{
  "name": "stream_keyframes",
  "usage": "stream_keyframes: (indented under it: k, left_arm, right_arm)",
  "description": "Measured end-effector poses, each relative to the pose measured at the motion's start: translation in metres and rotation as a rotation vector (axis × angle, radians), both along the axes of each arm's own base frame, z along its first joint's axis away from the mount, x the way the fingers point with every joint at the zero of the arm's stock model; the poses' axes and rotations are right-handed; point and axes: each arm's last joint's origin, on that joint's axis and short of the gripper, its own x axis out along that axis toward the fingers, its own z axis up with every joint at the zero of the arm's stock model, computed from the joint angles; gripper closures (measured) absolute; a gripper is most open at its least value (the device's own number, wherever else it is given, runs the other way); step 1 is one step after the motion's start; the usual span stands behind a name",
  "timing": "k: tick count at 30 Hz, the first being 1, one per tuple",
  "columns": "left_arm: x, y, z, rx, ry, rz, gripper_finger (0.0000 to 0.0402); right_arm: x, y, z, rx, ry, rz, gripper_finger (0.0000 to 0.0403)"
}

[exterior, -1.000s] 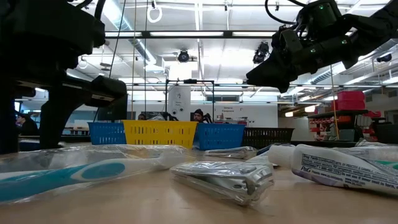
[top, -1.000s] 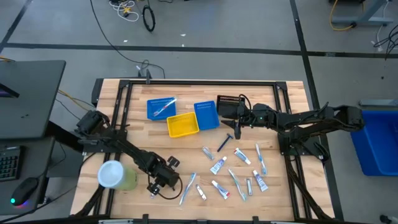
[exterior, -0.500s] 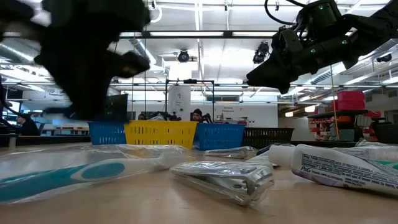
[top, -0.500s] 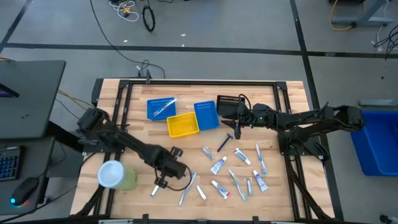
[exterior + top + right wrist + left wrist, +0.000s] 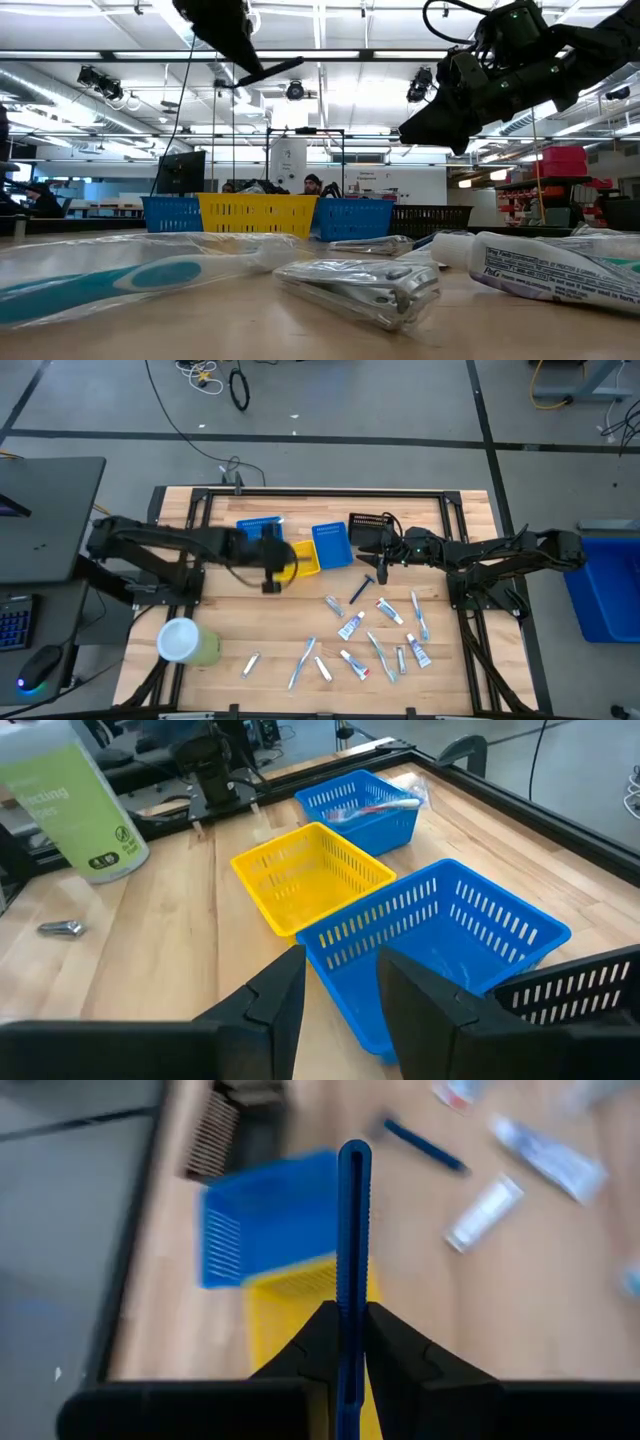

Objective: Pick & Place Travel size toiletries
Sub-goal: Put the razor into the yellow bin

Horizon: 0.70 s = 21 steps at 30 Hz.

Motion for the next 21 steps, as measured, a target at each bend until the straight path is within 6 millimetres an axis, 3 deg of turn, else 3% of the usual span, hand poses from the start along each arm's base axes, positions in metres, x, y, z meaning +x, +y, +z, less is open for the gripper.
stream_keyframes:
  k: [4,8,13,21]
  left_arm:
    - [-0.008,0.031,0.012,-0.026,-0.083,0.135,0.0363]
    - [-0.007,0.054,0.008,-0.041,-0.099,0.213,0.036]
    - [-0.002,0.07,-0.031,-0.163,-0.131,0.206,0.0364]
    - [-0.006,0.072,-0.092,-0.254,-0.236,0.236,0.0362]
  right_arm:
    - [0.0,0.0,0.0,0.0,0.0,0.001,0.0269]
    - [0.0,0.001,0.0,0.001,0.004,0.003,0.0268]
    - [0.0,0.001,-0.001,0.036,-0.001,-0.009,0.0271]
    - [0.0,0.004,-0.003,0.076,0.015,-0.011,0.0273]
